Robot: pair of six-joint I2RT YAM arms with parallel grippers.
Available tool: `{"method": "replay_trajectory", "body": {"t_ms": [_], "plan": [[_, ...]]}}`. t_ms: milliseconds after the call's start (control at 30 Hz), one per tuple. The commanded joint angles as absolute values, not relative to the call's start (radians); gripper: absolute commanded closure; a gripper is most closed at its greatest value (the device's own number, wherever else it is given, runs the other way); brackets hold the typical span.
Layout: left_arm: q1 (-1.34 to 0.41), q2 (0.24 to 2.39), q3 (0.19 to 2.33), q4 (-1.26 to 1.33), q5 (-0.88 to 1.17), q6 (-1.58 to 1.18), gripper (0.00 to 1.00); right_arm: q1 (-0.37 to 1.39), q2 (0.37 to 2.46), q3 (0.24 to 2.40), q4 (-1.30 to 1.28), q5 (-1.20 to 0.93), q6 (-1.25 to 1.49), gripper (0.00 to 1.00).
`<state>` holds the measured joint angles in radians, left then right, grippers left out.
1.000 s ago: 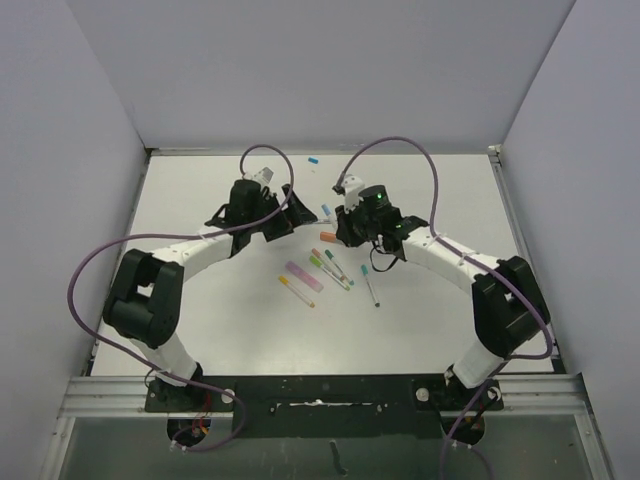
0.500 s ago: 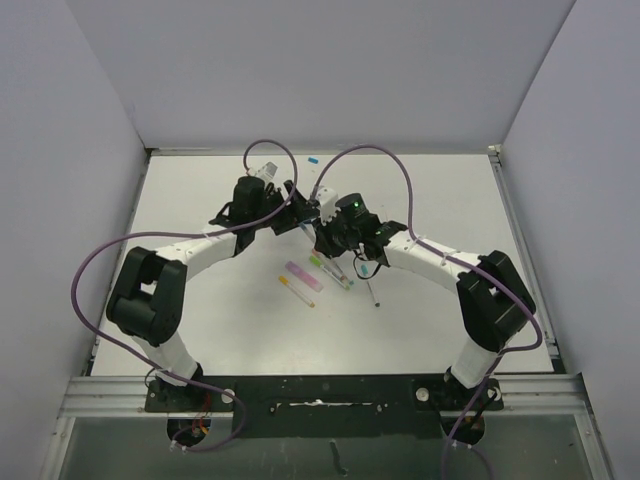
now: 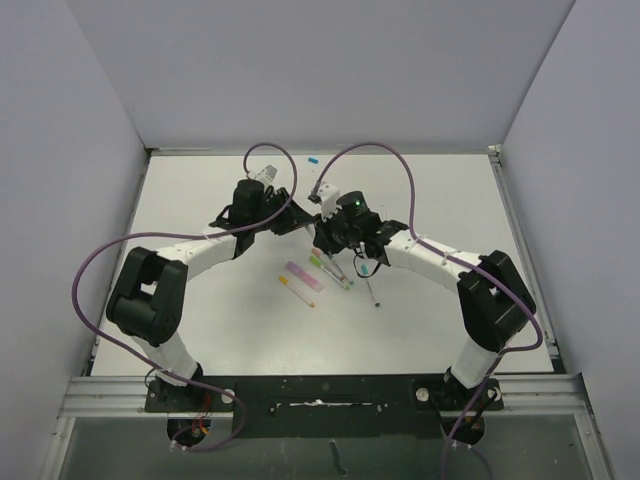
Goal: Open the pen caps
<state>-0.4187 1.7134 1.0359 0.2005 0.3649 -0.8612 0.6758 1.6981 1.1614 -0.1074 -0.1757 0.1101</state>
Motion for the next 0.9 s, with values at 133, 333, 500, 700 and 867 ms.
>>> {"method": "replay_trajectory", "body": {"t_ms": [133, 333, 500, 700, 867], "plan": [[-0.425, 1.692, 1.028, 0.271, 0.368, -0.862, 0.81, 0.675, 1.651, 1.192, -0.050, -0.164, 0.131, 1.00], [-0.411, 1.676, 1.020, 0.259, 0.356, -0.857, 0.76, 0.675, 1.636, 1.178, -0.060, -0.164, 0.131, 1.00], [-0.398, 1.673, 1.020, 0.260, 0.361, -0.862, 0.70, 0.675, 1.628, 1.165, -0.061, -0.161, 0.133, 1.00], [-0.388, 1.668, 1.008, 0.278, 0.364, -0.877, 0.70, 0.674, 1.632, 1.152, -0.059, -0.161, 0.136, 1.00], [-0.387, 1.670, 1.003, 0.286, 0.367, -0.883, 0.72, 0.674, 1.644, 1.146, -0.053, -0.165, 0.140, 1.00]]}}
